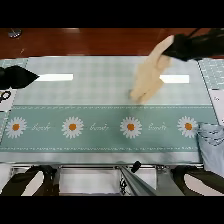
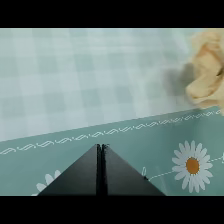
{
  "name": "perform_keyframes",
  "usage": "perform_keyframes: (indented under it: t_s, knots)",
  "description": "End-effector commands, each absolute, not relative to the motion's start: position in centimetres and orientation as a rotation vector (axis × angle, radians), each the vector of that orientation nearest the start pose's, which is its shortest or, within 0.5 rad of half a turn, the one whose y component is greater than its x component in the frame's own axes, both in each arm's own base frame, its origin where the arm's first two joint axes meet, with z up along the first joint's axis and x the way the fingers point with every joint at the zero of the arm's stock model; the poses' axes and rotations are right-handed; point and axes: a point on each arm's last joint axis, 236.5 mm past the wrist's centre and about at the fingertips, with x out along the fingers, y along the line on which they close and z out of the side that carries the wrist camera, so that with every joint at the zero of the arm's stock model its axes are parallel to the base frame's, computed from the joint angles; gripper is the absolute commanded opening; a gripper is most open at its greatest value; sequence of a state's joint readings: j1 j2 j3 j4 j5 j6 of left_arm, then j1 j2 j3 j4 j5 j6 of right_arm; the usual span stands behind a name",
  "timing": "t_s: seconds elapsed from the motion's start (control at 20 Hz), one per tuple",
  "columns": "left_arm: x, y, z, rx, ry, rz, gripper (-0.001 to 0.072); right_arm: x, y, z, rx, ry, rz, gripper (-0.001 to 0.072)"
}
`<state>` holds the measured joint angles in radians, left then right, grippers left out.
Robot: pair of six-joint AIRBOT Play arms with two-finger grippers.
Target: Fold the shirts.
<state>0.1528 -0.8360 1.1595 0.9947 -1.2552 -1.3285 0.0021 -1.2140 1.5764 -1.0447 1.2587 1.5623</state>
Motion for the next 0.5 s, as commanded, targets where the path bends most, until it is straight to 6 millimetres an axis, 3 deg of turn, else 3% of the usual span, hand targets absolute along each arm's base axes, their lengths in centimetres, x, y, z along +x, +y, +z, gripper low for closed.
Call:
perform_keyframes:
  t_s: [0.0, 0.2, 0.35, 0.45]
  knots:
    - [33.2, -7.5, 18.6, -0.264, 0.831, -0.386, 0.002, 37.9, 3.9, 23.9, 0.384, 0.936, 0.243, 0.0029]
    - [33.0, -8.1, 18.6, -0.246, 0.832, -0.409, 0.002, 34.0, -5.4, 21.9, 0.494, 1.049, 0.007, 0.0029]
    - [33.3, -8.1, 18.8, -0.233, 0.816, -0.411, 0.002, 28.6, -11.6, 19.7, 0.508, 1.193, -0.187, 0.0029]
    - [34.0, -7.8, 19.3, -0.225, 0.776, -0.4, 0.002, 25.7, -15.3, 19.4, 0.467, 1.223, -0.343, 0.0029]
